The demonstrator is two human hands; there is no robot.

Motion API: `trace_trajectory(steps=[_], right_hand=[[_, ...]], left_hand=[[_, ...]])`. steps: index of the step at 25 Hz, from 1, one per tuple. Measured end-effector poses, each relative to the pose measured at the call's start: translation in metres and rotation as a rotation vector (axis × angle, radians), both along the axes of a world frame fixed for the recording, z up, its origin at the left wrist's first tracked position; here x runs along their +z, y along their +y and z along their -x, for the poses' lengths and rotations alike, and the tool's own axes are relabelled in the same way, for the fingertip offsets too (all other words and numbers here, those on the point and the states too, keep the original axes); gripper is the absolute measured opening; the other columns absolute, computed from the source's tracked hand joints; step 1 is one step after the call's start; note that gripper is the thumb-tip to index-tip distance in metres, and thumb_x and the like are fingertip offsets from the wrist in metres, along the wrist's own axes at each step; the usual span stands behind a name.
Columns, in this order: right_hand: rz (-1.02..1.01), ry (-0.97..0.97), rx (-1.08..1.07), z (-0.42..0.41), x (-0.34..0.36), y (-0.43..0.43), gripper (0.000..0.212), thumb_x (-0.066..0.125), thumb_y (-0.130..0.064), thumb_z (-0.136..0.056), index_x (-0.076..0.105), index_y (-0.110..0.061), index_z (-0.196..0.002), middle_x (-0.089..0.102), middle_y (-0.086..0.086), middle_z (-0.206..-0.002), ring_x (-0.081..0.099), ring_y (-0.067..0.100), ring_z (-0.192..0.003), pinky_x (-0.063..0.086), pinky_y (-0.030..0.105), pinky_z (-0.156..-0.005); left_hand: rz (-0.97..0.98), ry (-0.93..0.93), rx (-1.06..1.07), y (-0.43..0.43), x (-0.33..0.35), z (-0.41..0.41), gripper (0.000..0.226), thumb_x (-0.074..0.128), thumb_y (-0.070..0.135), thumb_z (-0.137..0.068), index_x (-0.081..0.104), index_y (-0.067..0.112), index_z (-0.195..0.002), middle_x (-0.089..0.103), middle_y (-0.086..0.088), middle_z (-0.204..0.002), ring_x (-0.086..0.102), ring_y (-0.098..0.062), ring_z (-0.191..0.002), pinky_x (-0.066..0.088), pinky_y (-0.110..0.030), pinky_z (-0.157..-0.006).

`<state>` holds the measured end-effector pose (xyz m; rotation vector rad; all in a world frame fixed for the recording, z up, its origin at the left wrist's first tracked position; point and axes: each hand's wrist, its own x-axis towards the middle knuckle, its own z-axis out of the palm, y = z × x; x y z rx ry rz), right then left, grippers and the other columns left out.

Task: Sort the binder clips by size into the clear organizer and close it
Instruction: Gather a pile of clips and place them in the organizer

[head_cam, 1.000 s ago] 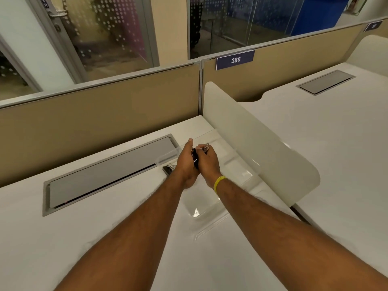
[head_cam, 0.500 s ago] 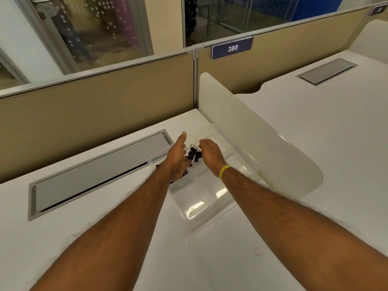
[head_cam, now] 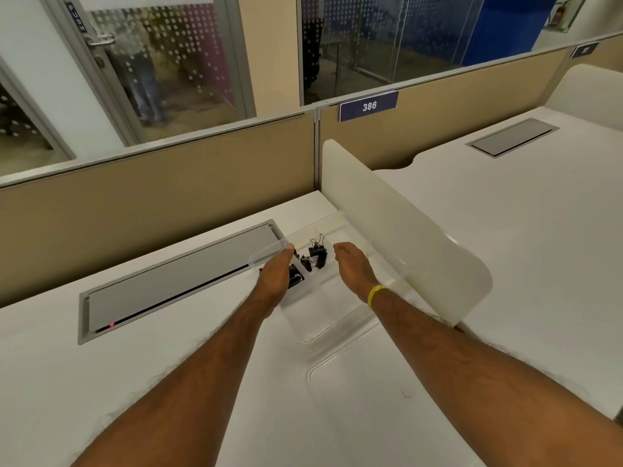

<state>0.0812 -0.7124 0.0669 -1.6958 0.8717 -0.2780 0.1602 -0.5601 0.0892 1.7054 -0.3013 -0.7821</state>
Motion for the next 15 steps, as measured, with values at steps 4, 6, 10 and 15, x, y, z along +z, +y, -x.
trace_trajectory(steps=[4, 6, 10, 15], right_hand=[[0.067, 0.019, 0.068, 0.022, 0.002, 0.022, 0.036, 0.04, -0.02, -0.099, 0.053, -0.014, -0.132, 0.057, 0.006, -0.13, 0.051, 0.018, -0.111, 0.037, 0.024, -0.091], [0.138, 0.026, 0.142, 0.035, 0.003, 0.04, 0.036, 0.043, -0.018, -0.098, 0.052, -0.012, -0.133, 0.056, 0.006, -0.133, 0.052, 0.02, -0.119, 0.037, 0.024, -0.094], [0.32, 0.01, 0.288, 0.057, 0.0, 0.084, 0.04, 0.05, -0.016, -0.095, 0.05, -0.011, -0.134, 0.053, 0.006, -0.138, 0.048, 0.019, -0.127, 0.036, 0.025, -0.104], [0.455, 0.042, 0.418, 0.082, -0.009, 0.14, 0.047, 0.055, -0.026, -0.094, 0.044, -0.014, -0.139, 0.045, 0.003, -0.144, 0.04, 0.018, -0.134, 0.03, 0.026, -0.111]], left_hand=[[-0.017, -0.062, -0.031, 0.033, 0.003, 0.027, 0.043, 0.029, 0.045, -0.103, 0.044, 0.029, -0.14, 0.045, 0.002, -0.144, 0.039, -0.014, -0.131, 0.027, -0.031, -0.107], [-0.116, -0.18, -0.084, 0.051, 0.001, 0.04, 0.047, 0.028, 0.042, -0.104, 0.04, 0.022, -0.145, 0.041, 0.0, -0.15, 0.036, -0.017, -0.137, 0.026, -0.03, -0.109], [-0.29, -0.365, -0.162, 0.086, -0.005, 0.059, 0.053, 0.03, 0.046, -0.102, 0.041, 0.017, -0.144, 0.042, -0.005, -0.15, 0.04, -0.019, -0.135, 0.028, -0.029, -0.108], [-0.447, -0.514, -0.209, 0.138, -0.009, 0.077, 0.066, 0.036, 0.056, -0.097, 0.03, 0.017, -0.15, 0.031, -0.003, -0.157, 0.029, -0.02, -0.143, 0.021, -0.036, -0.116]])
